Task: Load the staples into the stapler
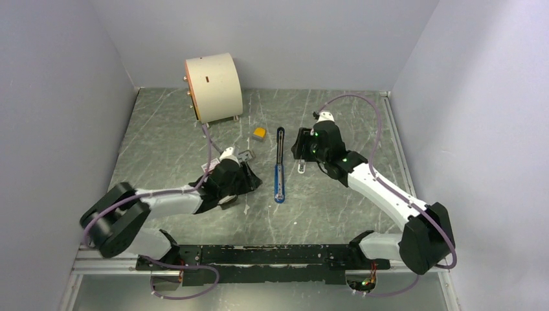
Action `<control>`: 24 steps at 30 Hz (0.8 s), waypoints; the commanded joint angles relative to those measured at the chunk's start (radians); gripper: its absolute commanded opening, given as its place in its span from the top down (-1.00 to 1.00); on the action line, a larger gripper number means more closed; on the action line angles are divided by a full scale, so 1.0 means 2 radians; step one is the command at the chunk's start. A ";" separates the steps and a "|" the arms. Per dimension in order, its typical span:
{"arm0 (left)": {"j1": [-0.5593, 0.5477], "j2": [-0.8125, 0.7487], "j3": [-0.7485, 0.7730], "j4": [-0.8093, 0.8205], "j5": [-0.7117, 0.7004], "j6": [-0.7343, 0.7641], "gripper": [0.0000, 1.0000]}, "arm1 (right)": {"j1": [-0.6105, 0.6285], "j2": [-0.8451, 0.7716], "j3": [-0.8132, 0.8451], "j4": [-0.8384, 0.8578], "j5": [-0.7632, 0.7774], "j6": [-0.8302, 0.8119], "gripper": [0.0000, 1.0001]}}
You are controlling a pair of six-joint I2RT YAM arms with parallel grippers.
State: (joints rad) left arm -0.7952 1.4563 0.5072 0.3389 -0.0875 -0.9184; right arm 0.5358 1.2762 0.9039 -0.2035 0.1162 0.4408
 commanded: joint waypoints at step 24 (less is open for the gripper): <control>-0.009 -0.440 0.019 -0.506 -0.267 -0.051 -0.85 | 0.229 0.274 0.157 0.030 -0.013 0.057 0.32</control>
State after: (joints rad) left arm -0.8089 0.5884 0.5781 -0.6167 -0.6041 -0.9695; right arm 0.9924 1.7515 1.1500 -0.1177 0.0551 0.4934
